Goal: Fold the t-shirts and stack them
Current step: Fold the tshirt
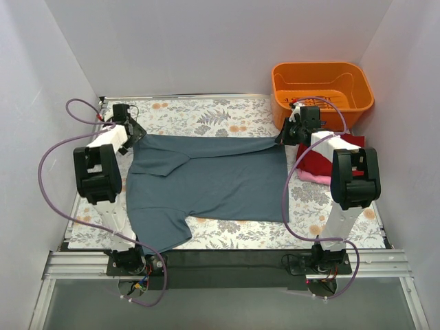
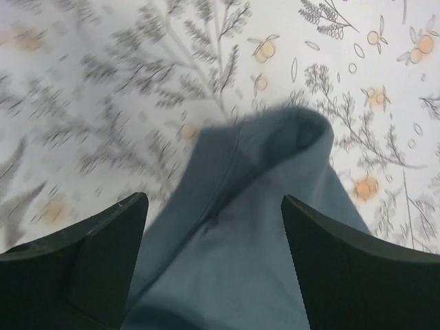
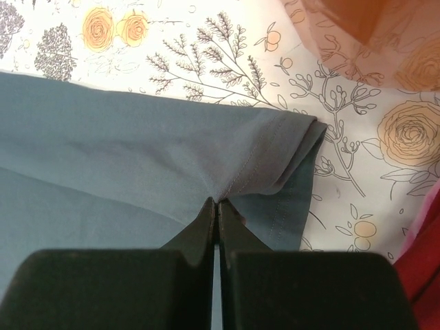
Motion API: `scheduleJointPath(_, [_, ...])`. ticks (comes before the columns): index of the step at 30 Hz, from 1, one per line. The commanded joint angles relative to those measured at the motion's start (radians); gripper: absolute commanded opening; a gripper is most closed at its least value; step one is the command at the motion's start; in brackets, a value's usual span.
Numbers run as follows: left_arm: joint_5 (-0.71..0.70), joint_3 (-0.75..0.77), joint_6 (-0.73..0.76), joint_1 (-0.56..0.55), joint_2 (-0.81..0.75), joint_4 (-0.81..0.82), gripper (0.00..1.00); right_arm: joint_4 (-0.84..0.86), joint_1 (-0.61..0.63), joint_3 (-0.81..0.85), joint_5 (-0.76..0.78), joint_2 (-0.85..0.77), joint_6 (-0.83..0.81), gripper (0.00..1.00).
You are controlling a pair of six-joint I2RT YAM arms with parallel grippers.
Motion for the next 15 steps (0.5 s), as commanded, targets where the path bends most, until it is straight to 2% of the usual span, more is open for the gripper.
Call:
scheduleJointPath(1, [-0.061,-0.108,-0.063,-0.020,-0.242,-0.046,0.73,0.011,-0.008,0.022,-0.033,-0.028,-0.022,0.01])
scheduleJointPath(2, [-0.069,-0.140,-0.094,-0.025,-0.317,-0.080,0.74,0.010,-0.007,0.020,-0.037,-0.035,-0.023,0.01])
scheduleJointPath(7, [-0.077,-0.326,-0.114,-0.049,-0.479,-0.105,0.75,0.009,-0.005,0.005,-0.062,-0.046,-0.025,0.01])
scheduleJointPath(9, [-0.086,-0.390,-0.090,-0.048,-0.514,-0.083,0.76,0.011,-0.005,0.002,-0.071,-0.046,-0.026,0.01])
scheduleJointPath(12, [-0.078,-0.442,-0.042,-0.048,-0.516,-0.031,0.85,0.011,-0.001,-0.001,-0.085,-0.046,-0.025,0.01])
scheduleJointPath(15, [-0.058,-0.481,-0.004,-0.048,-0.507,0.050,0.88,0.011,0.001,-0.006,-0.097,-0.046,-0.026,0.01])
